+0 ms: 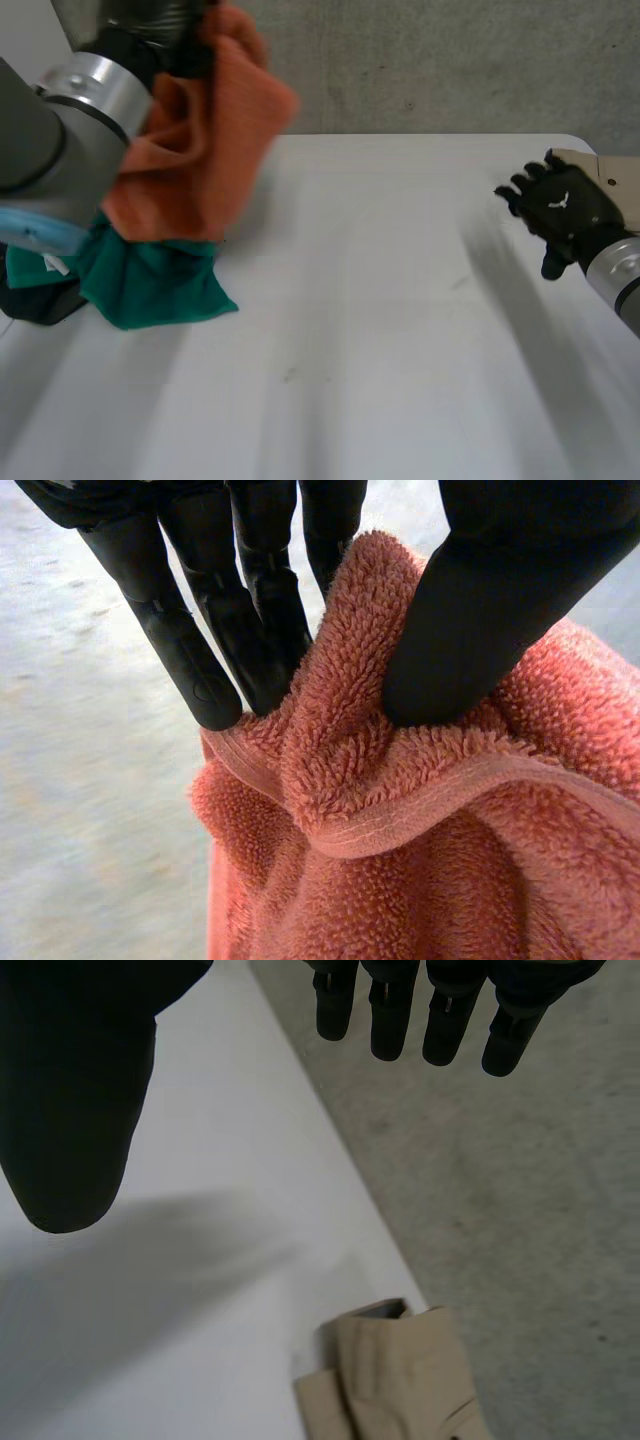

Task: Fold the laundry.

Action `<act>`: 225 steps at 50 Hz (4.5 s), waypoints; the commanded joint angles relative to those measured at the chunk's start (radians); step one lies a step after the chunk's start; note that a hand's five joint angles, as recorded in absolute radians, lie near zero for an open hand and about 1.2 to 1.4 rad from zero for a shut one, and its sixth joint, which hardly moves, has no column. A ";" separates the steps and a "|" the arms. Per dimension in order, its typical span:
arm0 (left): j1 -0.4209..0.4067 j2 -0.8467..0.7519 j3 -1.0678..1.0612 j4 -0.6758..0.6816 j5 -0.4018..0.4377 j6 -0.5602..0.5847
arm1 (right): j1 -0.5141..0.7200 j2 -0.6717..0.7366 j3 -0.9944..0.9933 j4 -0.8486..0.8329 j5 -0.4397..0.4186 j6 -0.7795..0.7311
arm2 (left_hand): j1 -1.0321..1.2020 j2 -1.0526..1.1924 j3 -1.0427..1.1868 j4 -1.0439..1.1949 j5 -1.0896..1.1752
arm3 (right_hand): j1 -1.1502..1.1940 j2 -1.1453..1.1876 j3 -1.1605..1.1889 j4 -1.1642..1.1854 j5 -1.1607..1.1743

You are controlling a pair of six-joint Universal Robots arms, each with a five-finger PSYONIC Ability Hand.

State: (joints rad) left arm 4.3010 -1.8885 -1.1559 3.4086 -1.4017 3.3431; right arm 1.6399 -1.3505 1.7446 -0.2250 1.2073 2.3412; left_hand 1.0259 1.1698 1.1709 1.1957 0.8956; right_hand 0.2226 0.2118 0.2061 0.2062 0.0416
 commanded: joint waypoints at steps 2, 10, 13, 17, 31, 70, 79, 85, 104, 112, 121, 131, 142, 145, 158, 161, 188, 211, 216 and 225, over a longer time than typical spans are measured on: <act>-0.250 -0.125 -0.082 0.003 0.001 -0.103 | 0.000 -0.047 -0.037 0.001 0.000 0.122 | 0.370 0.226 0.225 0.201 0.326 | -0.048 -0.037 -0.032 -0.032 -0.042; -0.339 -0.330 -0.045 -0.066 -0.003 -0.083 | -0.002 -0.047 -0.043 0.012 -0.002 0.158 | -0.639 -0.782 -0.784 -0.808 -0.683 | -0.048 -0.037 -0.032 -0.032 -0.042; -0.334 -0.287 -0.050 -0.106 -0.017 -0.071 | 0.003 -0.047 -0.045 0.013 -0.002 0.156 | -0.754 -0.897 -0.899 -0.923 -0.798 | -0.048 -0.037 -0.032 -0.032 -0.042; -0.288 -0.187 -0.073 -0.121 -0.066 -0.067 | 0.006 -0.045 -0.069 0.039 -0.003 0.155 | -0.760 -0.903 -0.905 -0.929 -0.804 | -0.048 -0.037 -0.032 -0.032 -0.042; -0.066 -0.092 -0.272 -0.117 -0.050 0.244 | 0.035 0.172 -0.440 0.596 -0.136 0.136 | -0.610 -0.754 -0.755 -0.780 -0.654 | 0.047 0.057 0.063 0.063 0.053; 0.097 -0.520 0.055 -0.092 0.153 0.427 | 0.196 0.387 -0.766 0.642 -0.189 -0.125 | -0.569 -0.713 -0.714 -0.738 -0.613 | 1.174 1.184 1.190 1.190 1.180; 0.089 -0.521 0.047 -0.103 0.151 0.423 | 0.205 0.114 -0.706 0.631 -0.230 0.012 | -0.651 -0.795 -0.796 -0.821 -0.695 | 1.174 1.184 1.190 1.190 1.180; 0.086 -0.524 0.042 -0.097 0.151 0.417 | 0.202 -0.054 -0.648 0.630 -0.310 0.110 | -0.671 -0.815 -0.816 -0.841 -0.716 | 1.174 1.184 1.190 1.190 1.180; 0.031 -0.552 0.044 -0.100 0.145 0.332 | 0.063 -0.303 -0.617 0.427 -0.290 0.392 | 0.368 0.225 0.223 0.199 0.324 | 1.174 1.184 1.190 1.190 1.180; 0.075 -0.376 0.006 -0.097 0.067 0.257 | -0.034 -0.279 -0.557 0.421 -0.284 0.392 | 0.370 0.226 0.225 0.201 0.326 | 1.174 1.184 1.190 1.190 1.180; 0.108 -0.137 -0.160 -0.103 0.066 0.062 | -0.063 -0.230 -0.478 0.461 -0.296 0.376 | 0.370 0.226 0.225 0.201 0.326 | 1.174 1.184 1.190 1.190 1.180; -0.108 -0.144 -0.286 -0.094 0.032 -0.069 | 0.040 -0.242 -0.502 0.458 -0.264 0.352 | -0.589 -0.733 -0.734 -0.759 -0.633 | 1.174 1.184 1.190 1.190 1.180; -0.214 -0.334 -0.170 -0.095 -0.028 -0.082 | 0.058 -0.398 -0.537 0.463 -0.250 0.438 | -0.583 -0.727 -0.728 -0.753 -0.628 | 1.174 1.184 1.190 1.190 1.180; -0.225 -0.382 -0.124 -0.104 -0.030 -0.082 | 0.060 -0.433 -0.550 0.463 -0.247 0.483 | -0.586 -0.730 -0.731 -0.756 -0.631 | 1.174 1.184 1.190 1.190 1.180; -0.282 -0.491 -0.016 -0.115 -0.039 -0.177 | 0.060 -0.467 -0.550 0.458 -0.195 0.509 | 0.369 0.225 0.224 0.199 0.325 | 1.174 1.184 1.190 1.190 1.180; -0.271 -0.474 -0.015 -0.109 -0.109 -0.183 | 0.051 -0.455 -0.537 0.457 -0.187 0.497 | 0.370 0.226 0.225 0.201 0.326 | 1.174 1.184 1.190 1.190 1.180; -0.006 -0.030 -0.257 -0.097 -0.066 0.389 | -0.092 0.077 -0.485 0.627 -0.098 0.036 | 0.370 0.226 0.225 0.201 0.326 | 1.174 1.184 1.190 1.190 1.180; -0.007 -0.213 0.201 0.413 -0.203 0.424 | 0.090 0.232 -0.748 -0.352 0.202 0.262 | 0.370 0.226 0.225 0.201 0.326 | 1.174 1.184 1.190 1.190 1.180; -0.006 -0.144 -0.020 0.394 -0.200 0.424 | 0.084 0.211 -0.558 -0.292 0.154 0.262 | 0.370 0.226 0.225 0.201 0.326 | 1.174 1.184 1.190 1.190 1.180; 0.017 -0.123 -0.446 0.399 -0.189 0.435 | 0.080 0.194 -0.281 -0.099 0.074 0.254 | 0.370 0.226 0.225 0.201 0.326 | 1.174 1.184 1.190 1.190 1.180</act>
State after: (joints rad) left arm 4.3017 -2.0113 -1.3746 3.8018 -1.5990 3.7739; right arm 1.7216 -1.1459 1.3024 -0.4526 1.3235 2.6021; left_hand 1.1570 1.1974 1.1921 1.2002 0.9739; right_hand 1.0830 1.1727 1.1904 1.1979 1.0161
